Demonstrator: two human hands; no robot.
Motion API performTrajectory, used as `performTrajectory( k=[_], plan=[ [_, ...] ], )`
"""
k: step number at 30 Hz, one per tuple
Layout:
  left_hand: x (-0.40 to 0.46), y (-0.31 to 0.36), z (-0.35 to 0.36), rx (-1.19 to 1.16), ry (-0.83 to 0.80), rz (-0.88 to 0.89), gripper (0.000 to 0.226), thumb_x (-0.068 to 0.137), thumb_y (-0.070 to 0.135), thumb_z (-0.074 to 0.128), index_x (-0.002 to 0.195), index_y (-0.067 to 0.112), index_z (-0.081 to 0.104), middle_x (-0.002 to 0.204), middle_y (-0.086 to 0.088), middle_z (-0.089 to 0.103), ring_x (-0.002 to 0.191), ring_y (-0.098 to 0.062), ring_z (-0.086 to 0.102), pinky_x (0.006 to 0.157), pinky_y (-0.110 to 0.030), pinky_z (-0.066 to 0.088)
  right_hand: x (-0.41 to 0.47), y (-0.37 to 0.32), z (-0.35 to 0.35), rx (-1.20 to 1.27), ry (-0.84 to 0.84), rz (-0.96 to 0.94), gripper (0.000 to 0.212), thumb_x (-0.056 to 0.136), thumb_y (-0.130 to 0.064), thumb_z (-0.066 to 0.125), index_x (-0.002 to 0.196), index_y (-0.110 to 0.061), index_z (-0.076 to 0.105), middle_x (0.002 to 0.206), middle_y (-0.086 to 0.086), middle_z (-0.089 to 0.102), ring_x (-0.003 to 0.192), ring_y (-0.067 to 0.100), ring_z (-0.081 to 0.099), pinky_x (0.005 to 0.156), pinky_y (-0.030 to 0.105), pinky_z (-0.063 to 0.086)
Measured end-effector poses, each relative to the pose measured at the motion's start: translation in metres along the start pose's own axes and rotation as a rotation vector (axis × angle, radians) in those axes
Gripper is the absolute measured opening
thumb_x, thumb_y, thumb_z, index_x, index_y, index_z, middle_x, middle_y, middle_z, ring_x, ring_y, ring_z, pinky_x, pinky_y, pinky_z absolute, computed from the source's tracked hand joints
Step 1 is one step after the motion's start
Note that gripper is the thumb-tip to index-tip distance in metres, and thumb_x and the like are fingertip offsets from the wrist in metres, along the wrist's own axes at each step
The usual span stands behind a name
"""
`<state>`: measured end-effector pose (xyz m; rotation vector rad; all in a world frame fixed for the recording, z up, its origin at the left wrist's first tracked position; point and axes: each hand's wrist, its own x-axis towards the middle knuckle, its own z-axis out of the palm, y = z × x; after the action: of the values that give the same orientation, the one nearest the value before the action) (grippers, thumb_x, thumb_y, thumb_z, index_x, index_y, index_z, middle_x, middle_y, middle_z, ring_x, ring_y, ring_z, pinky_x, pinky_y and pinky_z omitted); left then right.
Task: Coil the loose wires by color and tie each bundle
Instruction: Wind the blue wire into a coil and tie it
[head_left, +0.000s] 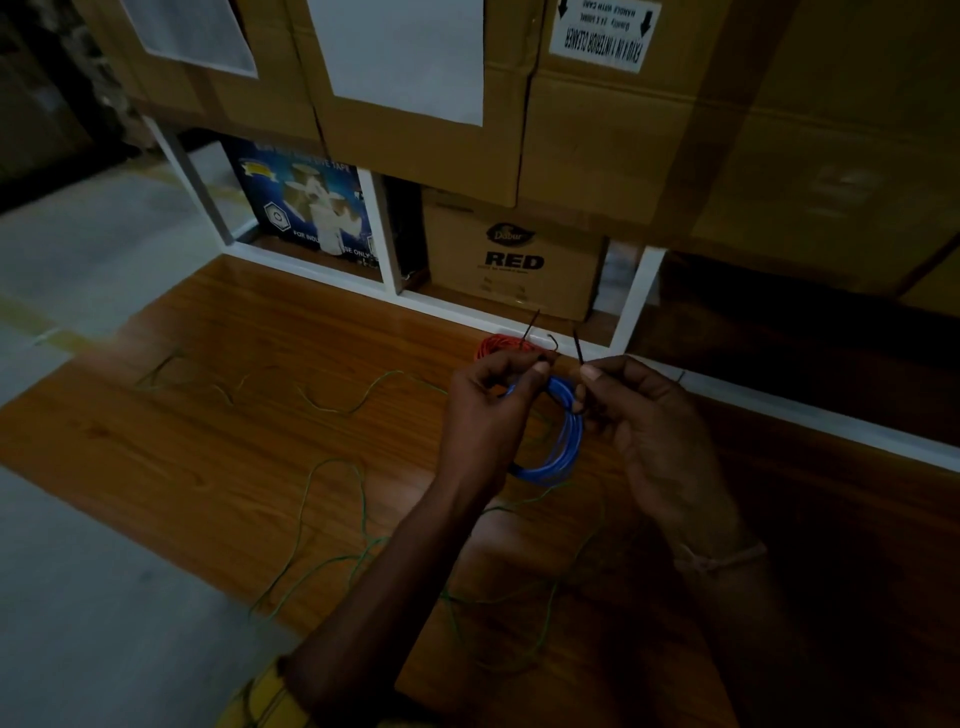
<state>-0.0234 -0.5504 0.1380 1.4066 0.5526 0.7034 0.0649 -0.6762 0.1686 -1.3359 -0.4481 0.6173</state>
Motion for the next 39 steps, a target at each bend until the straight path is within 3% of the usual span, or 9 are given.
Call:
performTrajectory(
  k=[6,11,19,28,35,39],
  plan=[
    [-0.011,0.001,-0.012,0.013,0.093,0.015,0.002,0.096,0.016,0.078,0.098,0.016,0.078,0.080,0.011,0.072,0.053,0.002,0.054,0.057,-0.022,0.040,-0.007,-0.007,0.014,-0.036,-0.003,0.027,0.025,0.097,-0.016,0.063,0.072,-0.017,0.069,0.073,0.008,0.062,0.081,0.029,0.057,0.078,0.045,0.045],
    [-0.015,0.008,-0.017,-0.008,0.092,0.060,0.003,0.095,0.013,0.078,0.097,0.010,0.077,0.084,0.001,0.073,0.053,0.002,0.055,0.057,-0.018,0.041,-0.010,-0.010,0.021,-0.074,-0.002,0.011,0.027,0.095,-0.013,0.063,0.069,-0.016,0.066,0.069,0.008,0.059,0.075,0.027,0.055,0.073,0.041,0.045],
    [-0.018,0.017,-0.013,-0.056,0.072,0.086,0.006,0.094,0.002,0.075,0.099,0.005,0.078,0.082,0.004,0.075,0.052,0.005,0.057,0.054,-0.011,0.043,-0.010,-0.015,0.022,-0.084,0.014,-0.017,0.029,0.094,-0.010,0.064,0.066,-0.016,0.067,0.067,0.009,0.057,0.071,0.025,0.054,0.071,0.040,0.046],
    [-0.017,0.025,-0.011,-0.047,0.117,0.057,0.008,0.090,0.003,0.080,0.092,0.008,0.075,0.078,0.003,0.071,0.052,0.002,0.056,0.051,-0.013,0.043,-0.010,-0.017,0.021,-0.076,-0.007,0.004,0.020,0.087,-0.019,0.069,0.067,-0.017,0.069,0.068,0.010,0.058,0.076,0.029,0.055,0.077,0.046,0.046],
    [-0.017,0.028,-0.013,-0.058,0.075,0.069,0.008,0.091,0.002,0.079,0.090,0.010,0.076,0.076,0.006,0.072,0.054,0.003,0.057,0.053,-0.012,0.044,-0.011,-0.019,0.022,-0.068,-0.012,0.017,0.025,0.093,-0.013,0.067,0.068,-0.016,0.069,0.068,0.011,0.059,0.077,0.030,0.054,0.077,0.046,0.043],
    [-0.018,0.028,-0.013,-0.066,0.074,0.070,0.004,0.091,0.001,0.078,0.095,0.004,0.077,0.076,0.006,0.072,0.053,0.003,0.057,0.053,-0.011,0.044,-0.011,-0.021,0.023,-0.088,0.000,0.023,0.027,0.094,-0.011,0.065,0.067,-0.017,0.069,0.065,0.008,0.059,0.072,0.027,0.054,0.069,0.038,0.044]
  ],
)
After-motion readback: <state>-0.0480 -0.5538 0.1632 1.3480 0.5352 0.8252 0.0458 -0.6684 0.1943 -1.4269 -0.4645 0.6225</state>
